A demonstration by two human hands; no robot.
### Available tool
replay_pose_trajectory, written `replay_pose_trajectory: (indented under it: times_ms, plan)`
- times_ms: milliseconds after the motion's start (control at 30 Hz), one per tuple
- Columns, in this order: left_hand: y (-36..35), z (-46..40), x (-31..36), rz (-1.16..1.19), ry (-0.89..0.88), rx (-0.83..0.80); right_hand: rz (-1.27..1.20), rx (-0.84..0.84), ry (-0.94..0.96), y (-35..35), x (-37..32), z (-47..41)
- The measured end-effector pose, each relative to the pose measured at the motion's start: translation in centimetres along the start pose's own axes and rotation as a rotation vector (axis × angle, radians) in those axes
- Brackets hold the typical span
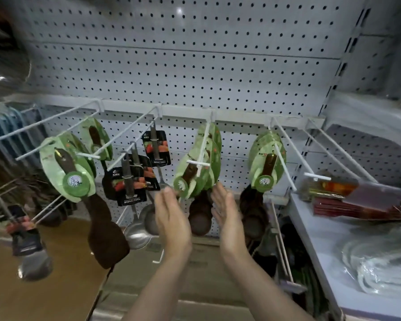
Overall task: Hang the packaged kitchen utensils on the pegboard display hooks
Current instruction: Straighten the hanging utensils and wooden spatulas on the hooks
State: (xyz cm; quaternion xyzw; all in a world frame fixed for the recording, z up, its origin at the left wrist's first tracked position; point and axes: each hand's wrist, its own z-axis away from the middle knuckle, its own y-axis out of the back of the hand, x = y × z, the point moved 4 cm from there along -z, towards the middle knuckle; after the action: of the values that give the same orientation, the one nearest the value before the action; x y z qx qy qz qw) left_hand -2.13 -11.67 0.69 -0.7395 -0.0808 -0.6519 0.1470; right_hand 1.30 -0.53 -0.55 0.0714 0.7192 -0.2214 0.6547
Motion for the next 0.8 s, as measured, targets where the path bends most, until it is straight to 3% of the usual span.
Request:
replay_pose_trajectory:
  times_ms: [100,233,367,467,800]
  plan:
    - [0.7,-2.4,0.5,-0.034,-0.039,-0.124,-0.017,0.016,-0.008,-1.8,0.7,-0.1]
    - [-0.9,-6.1,1.4,-0.138,-0.143,-0.438,-0.048,0.120,-0.036,-3.6,2.1,0.1]
    - [-3.1,-8.3,2.8,-0.024,-0.032,-0.685,-0.064,0.160,-0.108,-5.5,3.4,0.0]
    - [-3.3,-9.5,3.2,-0.083,-0.064,-0.749,-0.054,0.194,-0.119,-6.7,4.3,0.1]
    - [-2.2,-10.2,3.1,0.048,0.053,-0.831,0.046,0.254,-0.081,-9.0,4.8,1.5]
